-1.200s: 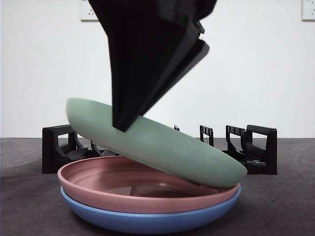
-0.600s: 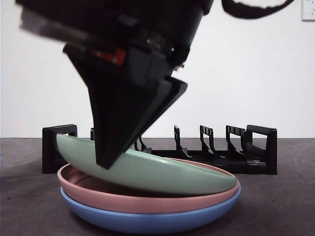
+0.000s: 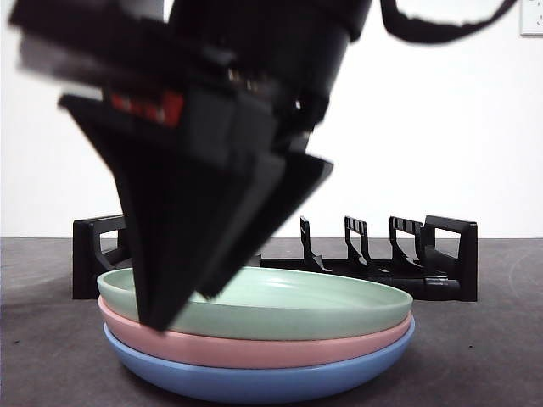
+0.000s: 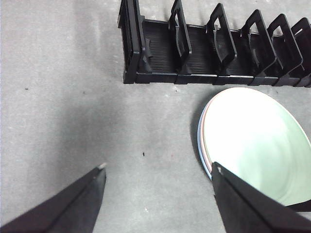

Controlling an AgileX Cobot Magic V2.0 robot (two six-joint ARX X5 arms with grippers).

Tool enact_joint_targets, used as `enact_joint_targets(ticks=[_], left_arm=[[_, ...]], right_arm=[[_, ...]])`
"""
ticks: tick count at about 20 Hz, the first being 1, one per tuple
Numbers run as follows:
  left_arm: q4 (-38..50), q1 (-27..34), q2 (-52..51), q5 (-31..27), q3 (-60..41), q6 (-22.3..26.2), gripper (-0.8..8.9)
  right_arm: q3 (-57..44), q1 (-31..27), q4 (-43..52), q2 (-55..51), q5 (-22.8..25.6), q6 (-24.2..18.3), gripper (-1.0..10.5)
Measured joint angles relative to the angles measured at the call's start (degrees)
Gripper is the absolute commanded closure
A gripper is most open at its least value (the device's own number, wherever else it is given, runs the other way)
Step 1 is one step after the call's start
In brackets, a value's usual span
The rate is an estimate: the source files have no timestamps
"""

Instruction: Place the plate

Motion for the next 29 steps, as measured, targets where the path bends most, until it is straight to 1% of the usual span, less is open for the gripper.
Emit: enact_joint_targets(ticks=[2, 4, 5, 6, 8, 13, 16, 18, 20, 22, 23, 24, 25, 26, 27, 29], left_arm=[[0.44, 0.0, 0.0, 0.0, 0.0, 0.02, 4.69], [1.49, 0.0, 0.0, 0.0, 0.0, 0.02, 4.69], [1.62, 0.0, 0.0, 0.0, 0.0, 0.02, 4.69], [1.6, 0.0, 0.0, 0.0, 0.0, 0.02, 4.69], [1.6, 0.0, 0.0, 0.0, 0.0, 0.02, 4.69], [1.6, 0.0, 0.0, 0.0, 0.0, 0.02, 4.7], [1.6, 0.0, 0.0, 0.0, 0.0, 0.02, 4.7], [1.6, 0.0, 0.0, 0.0, 0.0, 0.09, 4.7], [1.42, 0.0, 0.0, 0.0, 0.0, 1.57, 4.7], [1.11, 0.0, 0.0, 0.0, 0.0, 2.47, 4.7], [1.14, 0.0, 0.0, 0.0, 0.0, 2.64, 4.78], [1.16, 0.0, 0.0, 0.0, 0.0, 2.84, 6.34], [1.2, 0.0, 0.0, 0.0, 0.0, 3.1, 7.79], [1.27, 0.0, 0.0, 0.0, 0.0, 3.26, 8.08], [1.6, 0.0, 0.0, 0.0, 0.0, 3.54, 8.06], [1.16, 0.0, -0.07, 0.0, 0.0, 3.91, 8.06]], right_arm=[[0.37, -0.31, -0.28, -3.87, 0.63, -0.04, 7.3], [0.96, -1.79, -2.8, -7.82, 3.82, -1.09, 7.3], [0.96, -3.56, -4.66, -9.33, 5.86, -1.4, 7.3], [0.76, -6.1, -6.4, -10.45, 7.02, -1.57, 7.3], [-0.74, -11.91, -7.61, -12.7, 7.23, -1.7, 7.3], [-4.33, -29.0, -6.08, -21.29, 7.17, -4.46, 7.3], [-4.55, -39.98, -3.13, -24.33, 4.09, -6.23, 7.3], [-4.55, -46.75, 0.07, -25.42, 0.7, -6.91, 7.3], [-4.55, -52.63, 2.64, -25.42, -2.97, -7.02, 7.3], [-4.55, -56.89, 3.3, -25.38, -6.49, -7.06, 7.3], [-4.55, -57.81, 3.28, -25.38, -7.72, -7.08, 7.6], [-4.55, -58.21, 3.34, -25.38, -8.72, -7.06, 9.6], [-4.55, -58.38, 3.72, -25.38, -9.09, -7.17, 9.3], [-4.55, -58.38, 4.46, -25.38, -9.09, -7.15, 9.3], [-4.55, -58.38, 5.31, -25.38, -9.25, -7.15, 9.3], [-4.55, -58.36, 4.02, -25.42, -9.7, -7.15, 9.3]])
